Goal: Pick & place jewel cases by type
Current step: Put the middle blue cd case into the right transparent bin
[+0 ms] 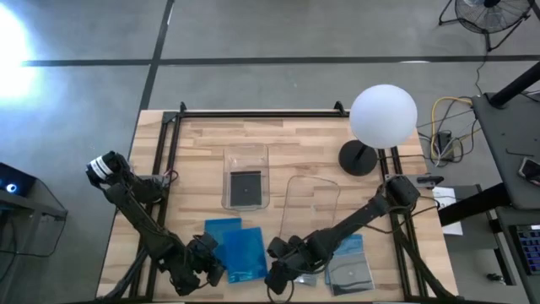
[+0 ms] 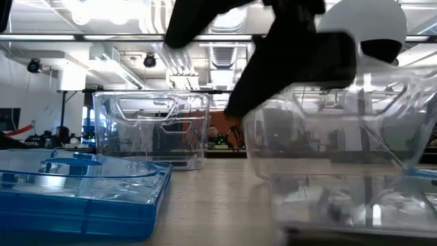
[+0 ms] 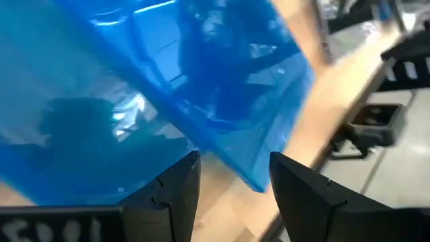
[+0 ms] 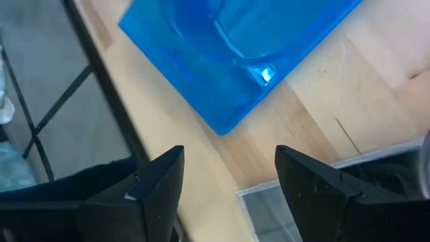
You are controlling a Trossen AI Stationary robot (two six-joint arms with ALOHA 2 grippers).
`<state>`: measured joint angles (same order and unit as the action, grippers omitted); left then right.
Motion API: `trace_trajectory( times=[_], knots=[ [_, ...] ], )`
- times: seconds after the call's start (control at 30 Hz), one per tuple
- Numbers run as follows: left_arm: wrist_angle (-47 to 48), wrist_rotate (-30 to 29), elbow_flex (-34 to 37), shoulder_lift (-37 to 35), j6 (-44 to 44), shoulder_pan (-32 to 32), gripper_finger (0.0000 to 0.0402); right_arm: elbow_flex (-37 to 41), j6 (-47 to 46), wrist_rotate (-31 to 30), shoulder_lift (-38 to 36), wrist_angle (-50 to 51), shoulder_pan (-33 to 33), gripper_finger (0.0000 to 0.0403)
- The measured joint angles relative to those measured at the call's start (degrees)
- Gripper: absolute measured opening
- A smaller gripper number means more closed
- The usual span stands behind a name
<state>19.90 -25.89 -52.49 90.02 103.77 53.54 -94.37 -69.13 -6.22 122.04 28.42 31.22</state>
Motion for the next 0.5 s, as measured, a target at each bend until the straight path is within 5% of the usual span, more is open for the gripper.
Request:
trace_trajectory(
  times=[0.2, 0.5],
  knots=[
    [0.09, -1.77, -0.88, -0.27, -5.39, 0.2, 0.0161, -0.02, -2.84, -3.14, -2.98, 3.78, 0.02, 0.0228],
    [0.19, -3.1, -0.81, -0.05, -11.16, 0.22, 0.0161, -3.27, -4.15, -18.66, -6.81, 18.5, 0.55, 0.0228]
  ],
)
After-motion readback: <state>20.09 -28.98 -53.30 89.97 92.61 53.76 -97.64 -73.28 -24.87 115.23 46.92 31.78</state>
